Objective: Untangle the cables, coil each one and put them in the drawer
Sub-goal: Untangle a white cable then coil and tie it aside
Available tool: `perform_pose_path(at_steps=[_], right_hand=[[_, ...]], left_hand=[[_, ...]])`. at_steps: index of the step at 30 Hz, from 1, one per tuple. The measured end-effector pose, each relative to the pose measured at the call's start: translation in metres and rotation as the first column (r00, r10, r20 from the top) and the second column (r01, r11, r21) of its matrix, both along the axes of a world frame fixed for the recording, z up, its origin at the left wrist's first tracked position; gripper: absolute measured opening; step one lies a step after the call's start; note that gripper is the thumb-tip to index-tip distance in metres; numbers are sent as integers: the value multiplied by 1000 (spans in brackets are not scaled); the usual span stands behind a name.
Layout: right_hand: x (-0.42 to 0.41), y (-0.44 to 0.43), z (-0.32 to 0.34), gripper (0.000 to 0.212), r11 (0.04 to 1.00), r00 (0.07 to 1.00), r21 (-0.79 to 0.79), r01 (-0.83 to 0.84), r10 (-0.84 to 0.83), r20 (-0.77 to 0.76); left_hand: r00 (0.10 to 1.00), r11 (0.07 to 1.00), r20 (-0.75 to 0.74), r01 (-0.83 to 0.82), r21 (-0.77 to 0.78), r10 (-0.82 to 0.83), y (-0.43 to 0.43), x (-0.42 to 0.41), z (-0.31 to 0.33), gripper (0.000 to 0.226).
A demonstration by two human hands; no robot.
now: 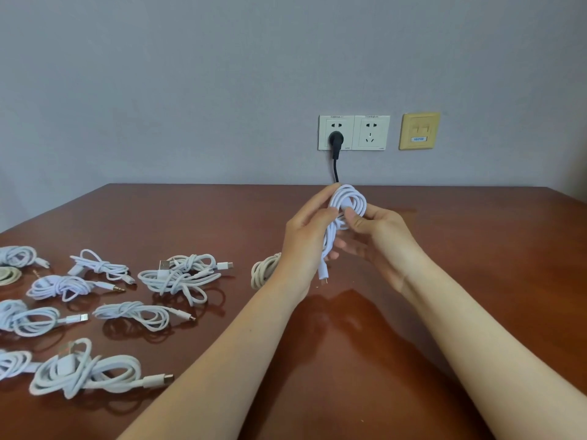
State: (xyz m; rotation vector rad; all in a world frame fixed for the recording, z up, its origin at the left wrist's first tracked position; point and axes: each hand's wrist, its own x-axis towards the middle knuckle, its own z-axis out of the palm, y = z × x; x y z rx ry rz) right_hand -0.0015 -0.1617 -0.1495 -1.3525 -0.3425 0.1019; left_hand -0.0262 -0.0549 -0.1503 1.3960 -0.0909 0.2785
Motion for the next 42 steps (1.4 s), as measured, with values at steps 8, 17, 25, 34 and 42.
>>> perform_pose_path(at_steps=[8, 17, 25, 34, 42], right_hand=[[6, -1, -7, 20, 1000, 999, -8, 27, -27, 30], [12, 0, -12, 25, 997, 998, 33, 66, -66, 15], [16, 7, -11, 19, 974, 966, -102, 200, -179, 187], [13, 7, -9, 17, 972, 966, -210, 102, -46, 256], [11, 5, -5, 30, 960, 992, -280, -15, 50, 119]], left_hand=[[999, 998, 8, 35, 44, -35, 2, 4, 1, 31], [986, 978, 145, 49, 202, -79, -7, 11, -3, 36], [987, 961, 150, 19, 275, -62, 7, 15, 3, 34], [1000, 969, -17, -18, 246, 23, 14, 14, 13, 24], [982, 985, -117, -159, -68, 150, 31, 18, 20, 26]])
